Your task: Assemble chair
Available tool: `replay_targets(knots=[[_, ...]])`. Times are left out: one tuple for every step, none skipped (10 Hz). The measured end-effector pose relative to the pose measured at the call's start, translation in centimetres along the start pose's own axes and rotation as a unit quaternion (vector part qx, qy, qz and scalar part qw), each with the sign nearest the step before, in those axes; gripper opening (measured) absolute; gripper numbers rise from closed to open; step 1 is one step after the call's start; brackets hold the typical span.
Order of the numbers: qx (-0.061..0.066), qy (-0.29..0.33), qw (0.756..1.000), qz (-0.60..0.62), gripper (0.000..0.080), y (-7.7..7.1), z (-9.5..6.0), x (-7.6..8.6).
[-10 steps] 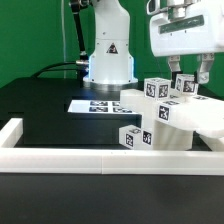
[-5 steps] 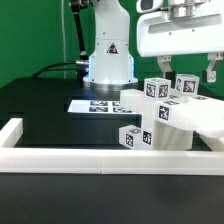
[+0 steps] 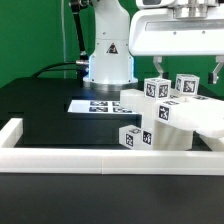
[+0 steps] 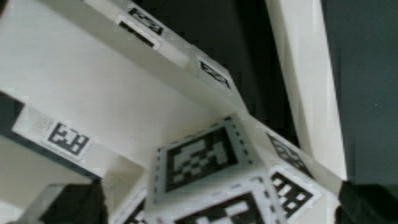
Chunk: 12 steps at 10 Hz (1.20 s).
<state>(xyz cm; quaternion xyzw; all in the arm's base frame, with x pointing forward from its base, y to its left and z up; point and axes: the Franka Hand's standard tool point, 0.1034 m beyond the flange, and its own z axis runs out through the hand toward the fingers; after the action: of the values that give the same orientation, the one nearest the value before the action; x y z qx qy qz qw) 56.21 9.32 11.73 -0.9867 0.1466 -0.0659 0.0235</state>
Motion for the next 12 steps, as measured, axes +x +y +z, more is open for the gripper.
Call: replay_targets(knots=[[-0.004,0.001,0.999,-0.049,0.0649,-0.05,0.00,-0.03],[-0.005,0.001,0.997,-0.079,0.0649,-0.03,0.01,-0.02],[-0.005,0.001,0.996,-0.087,0.0527,0.02,0.01,-0.01],[-0.005,0.001,0.996,-0.084,0.0377,0.01,0.01,-0.01],[-0.005,0.001,0.996,-0.084,0.0377,0.01,0.01,0.00],[-0.005,0.001,0.996,-0.084,0.0287,0.02,0.01,0.00],[-0.005,0.001,0.997,-0.083,0.0287,0.02,0.01,0.00],[-0.004,0.001,0.998,-0.070,0.0287,0.02,0.01,0.00],[-0.004,0.001,0.998,-0.067,0.0287,0.02,0.01,0.00],[-0.003,0.001,0.999,-0.037,0.0287,0.00,0.02,-0.01],[-0.003,0.002,1.000,0.010,0.0287,0.00,0.03,-0.01],[-0.002,0.003,0.999,0.050,0.0287,0.02,0.04,0.00]])
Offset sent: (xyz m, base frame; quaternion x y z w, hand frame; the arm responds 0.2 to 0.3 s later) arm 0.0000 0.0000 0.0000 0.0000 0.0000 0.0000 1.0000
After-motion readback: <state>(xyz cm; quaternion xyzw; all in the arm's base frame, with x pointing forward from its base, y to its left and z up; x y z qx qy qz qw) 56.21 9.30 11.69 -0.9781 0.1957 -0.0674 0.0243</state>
